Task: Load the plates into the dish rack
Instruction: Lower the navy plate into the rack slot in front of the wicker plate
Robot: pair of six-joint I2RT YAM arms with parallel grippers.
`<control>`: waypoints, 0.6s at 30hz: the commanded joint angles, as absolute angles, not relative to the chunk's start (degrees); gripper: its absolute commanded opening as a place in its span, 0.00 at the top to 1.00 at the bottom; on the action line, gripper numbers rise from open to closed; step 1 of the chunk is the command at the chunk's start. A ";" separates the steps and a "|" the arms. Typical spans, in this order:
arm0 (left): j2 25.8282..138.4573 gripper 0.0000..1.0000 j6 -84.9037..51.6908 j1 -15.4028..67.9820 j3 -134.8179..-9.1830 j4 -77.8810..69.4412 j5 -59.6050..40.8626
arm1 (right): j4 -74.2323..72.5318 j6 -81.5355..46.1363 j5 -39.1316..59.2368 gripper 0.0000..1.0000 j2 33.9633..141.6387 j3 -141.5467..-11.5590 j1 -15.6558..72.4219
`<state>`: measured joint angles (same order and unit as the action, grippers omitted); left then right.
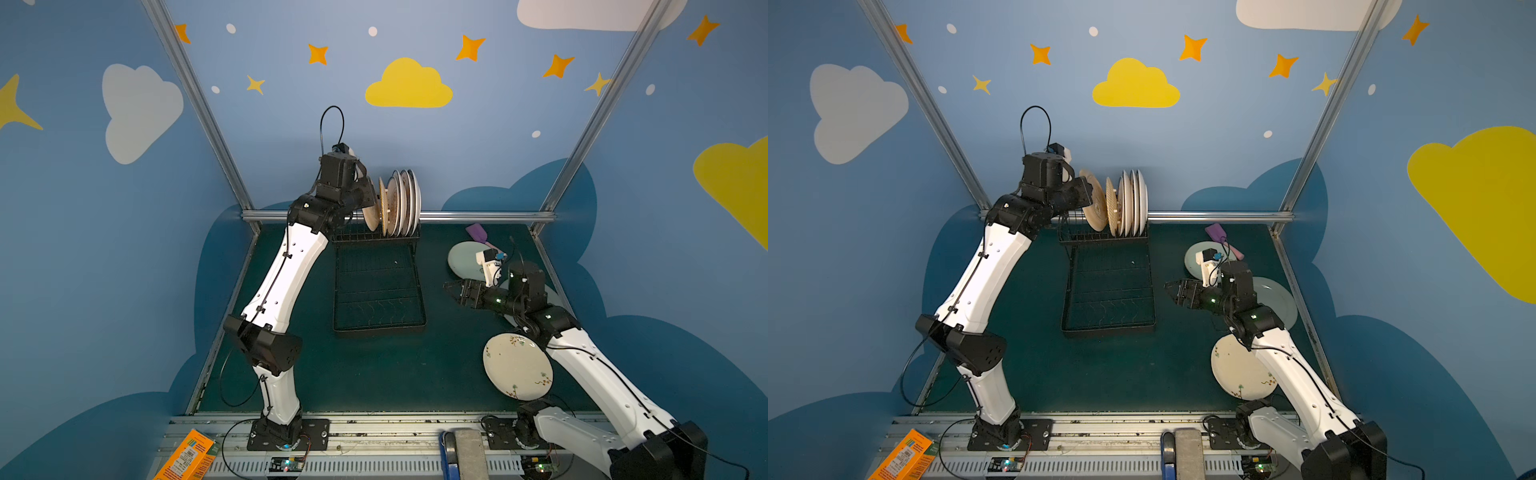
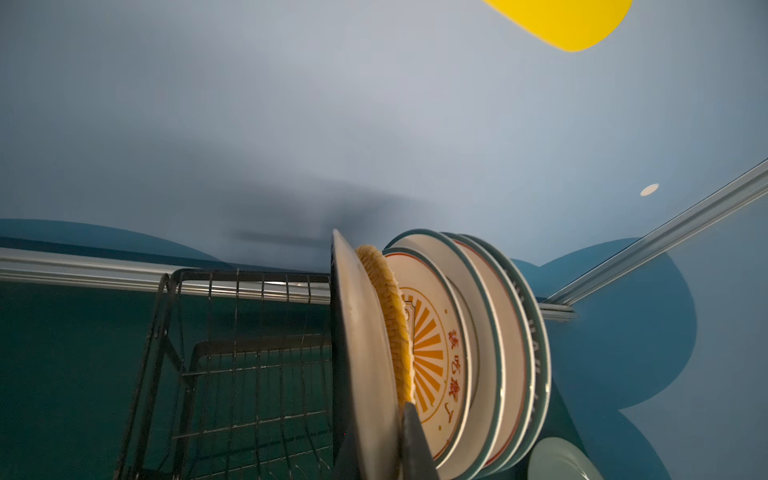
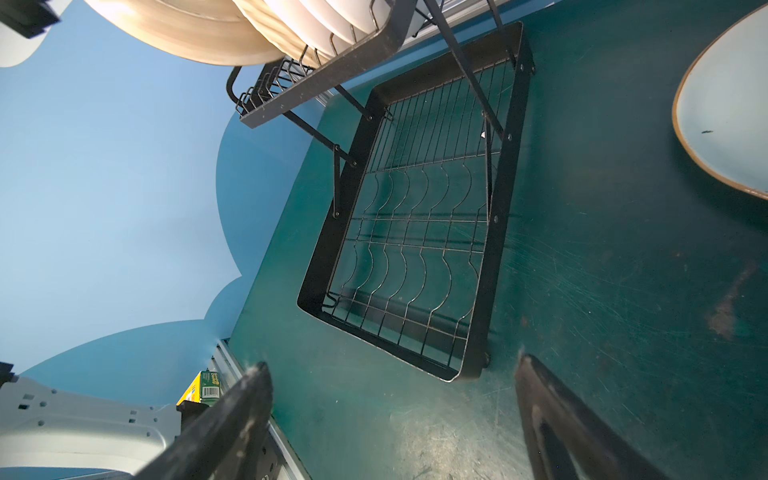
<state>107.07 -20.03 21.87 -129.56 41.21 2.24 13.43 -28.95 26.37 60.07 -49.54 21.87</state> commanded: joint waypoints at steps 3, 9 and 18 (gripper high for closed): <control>107.63 0.96 -18.29 21.80 -134.15 38.06 3.37 | 14.15 -27.68 26.19 0.11 59.15 -49.22 22.15; 110.00 0.96 -17.28 22.20 -136.28 39.56 5.12 | 13.89 -27.77 26.38 0.11 59.41 -48.96 22.12; 116.10 0.96 -13.98 23.81 -144.46 44.59 8.63 | 14.71 -27.43 26.61 0.11 59.56 -49.30 22.14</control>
